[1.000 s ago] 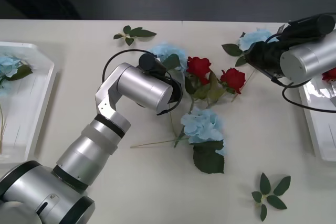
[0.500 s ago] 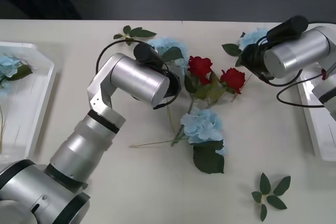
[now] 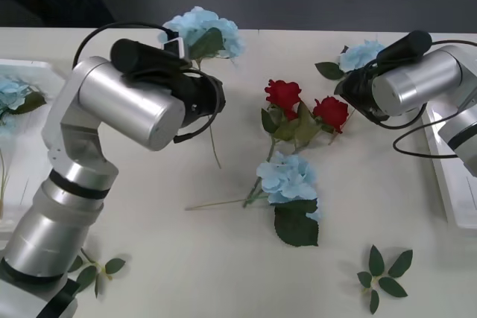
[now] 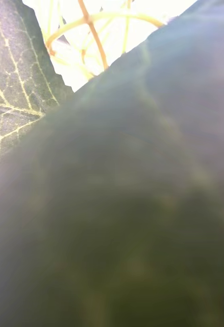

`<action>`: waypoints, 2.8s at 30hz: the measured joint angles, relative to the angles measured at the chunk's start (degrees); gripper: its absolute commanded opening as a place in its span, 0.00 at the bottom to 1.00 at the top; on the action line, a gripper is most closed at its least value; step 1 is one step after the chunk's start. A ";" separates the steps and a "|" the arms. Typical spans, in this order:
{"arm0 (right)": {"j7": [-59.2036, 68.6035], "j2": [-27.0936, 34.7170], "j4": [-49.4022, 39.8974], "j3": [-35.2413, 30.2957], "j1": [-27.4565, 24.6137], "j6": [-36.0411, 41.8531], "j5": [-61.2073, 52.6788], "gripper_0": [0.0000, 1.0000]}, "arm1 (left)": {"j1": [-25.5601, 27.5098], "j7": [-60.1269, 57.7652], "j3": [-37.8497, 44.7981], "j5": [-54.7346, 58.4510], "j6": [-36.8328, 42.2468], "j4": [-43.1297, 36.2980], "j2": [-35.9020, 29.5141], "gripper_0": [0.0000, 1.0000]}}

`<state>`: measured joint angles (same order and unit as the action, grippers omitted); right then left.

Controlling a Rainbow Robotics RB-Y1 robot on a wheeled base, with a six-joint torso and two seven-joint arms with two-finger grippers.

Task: Put the red flowers into the right box and the blue flowers into the left box

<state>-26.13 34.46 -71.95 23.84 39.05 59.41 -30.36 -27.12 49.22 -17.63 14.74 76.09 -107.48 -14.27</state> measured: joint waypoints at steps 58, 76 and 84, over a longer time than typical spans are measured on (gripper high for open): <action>-0.16 -0.78 13.26 2.90 4.07 -6.16 -1.79 0.63 | 6.65 67.58 54.02 -0.61 23.96 5.84 -14.12 0.00; -3.51 -0.78 14.25 2.93 4.17 -7.30 -2.53 0.14 | 6.65 72.07 54.92 1.25 15.49 14.96 -14.12 1.00; -3.69 -0.78 14.30 3.01 4.17 -7.30 -3.53 0.13 | 6.65 72.07 53.89 5.07 15.55 14.86 -14.12 1.00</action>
<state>-29.82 33.69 -57.65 26.85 43.22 52.12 -33.90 -20.48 121.29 36.26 19.80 91.64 -92.61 -28.39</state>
